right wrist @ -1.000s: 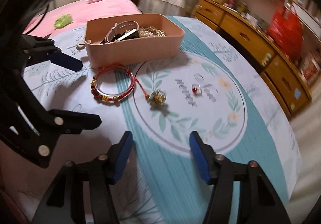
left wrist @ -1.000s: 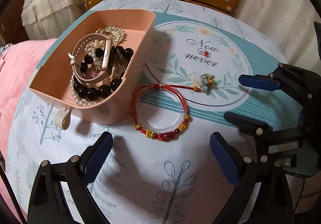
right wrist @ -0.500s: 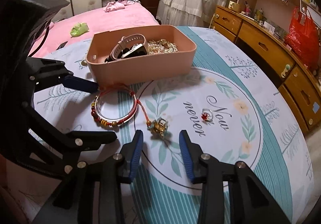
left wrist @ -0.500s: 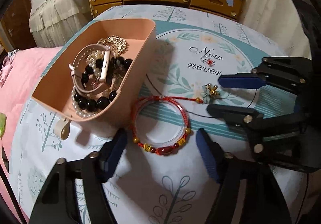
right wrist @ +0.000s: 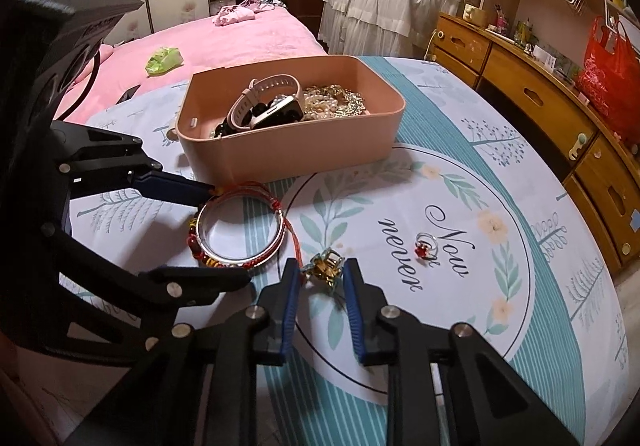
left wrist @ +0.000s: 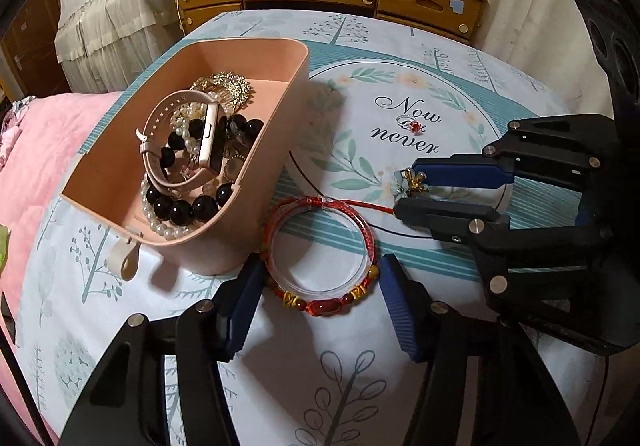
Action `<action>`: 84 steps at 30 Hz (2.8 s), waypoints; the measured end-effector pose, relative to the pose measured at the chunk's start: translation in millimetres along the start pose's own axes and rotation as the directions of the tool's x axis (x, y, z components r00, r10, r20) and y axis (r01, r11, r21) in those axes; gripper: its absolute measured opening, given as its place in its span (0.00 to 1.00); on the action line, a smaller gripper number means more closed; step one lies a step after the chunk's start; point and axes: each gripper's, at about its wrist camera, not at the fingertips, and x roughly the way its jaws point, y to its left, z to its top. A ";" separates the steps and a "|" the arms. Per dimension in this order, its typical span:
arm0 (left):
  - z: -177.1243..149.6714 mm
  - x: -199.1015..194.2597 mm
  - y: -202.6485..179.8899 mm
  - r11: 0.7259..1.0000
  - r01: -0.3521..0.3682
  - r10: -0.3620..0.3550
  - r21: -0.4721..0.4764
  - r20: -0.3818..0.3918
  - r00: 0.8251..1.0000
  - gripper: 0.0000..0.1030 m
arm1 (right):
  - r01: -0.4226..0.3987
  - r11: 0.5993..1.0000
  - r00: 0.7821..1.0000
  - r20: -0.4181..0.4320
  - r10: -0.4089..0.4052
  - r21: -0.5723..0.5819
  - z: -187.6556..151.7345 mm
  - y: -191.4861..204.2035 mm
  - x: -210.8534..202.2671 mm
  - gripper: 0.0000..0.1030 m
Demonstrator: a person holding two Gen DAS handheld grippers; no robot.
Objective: Organize jewelry
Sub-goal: 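Close the left tool on the red bead bracelet while the right tool grasps the gold charm, then carry the bracelet and charm into the tray and open both tools, then move the right tool over the red-stone ring on the mat, then close the right tool on the red-stone ring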
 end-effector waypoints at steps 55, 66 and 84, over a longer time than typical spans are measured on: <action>44.2 -57.3 130.2 0.977 -0.045 0.058 -0.208 0.057 0.997 0.76 | 0.103 0.843 0.981 0.084 -0.172 0.529 93.3 -34.2 -5.2 0.50; 35.9 -60.5 122.6 0.980 -0.029 0.042 -0.195 0.063 0.997 0.76 | 0.325 0.757 0.945 -0.169 -0.280 0.566 46.0 -55.4 11.6 0.52; 36.3 -60.7 133.7 0.984 -0.002 0.015 -0.176 0.075 0.997 0.76 | 0.368 0.732 0.930 -0.228 -0.288 0.574 28.0 -51.3 30.0 0.18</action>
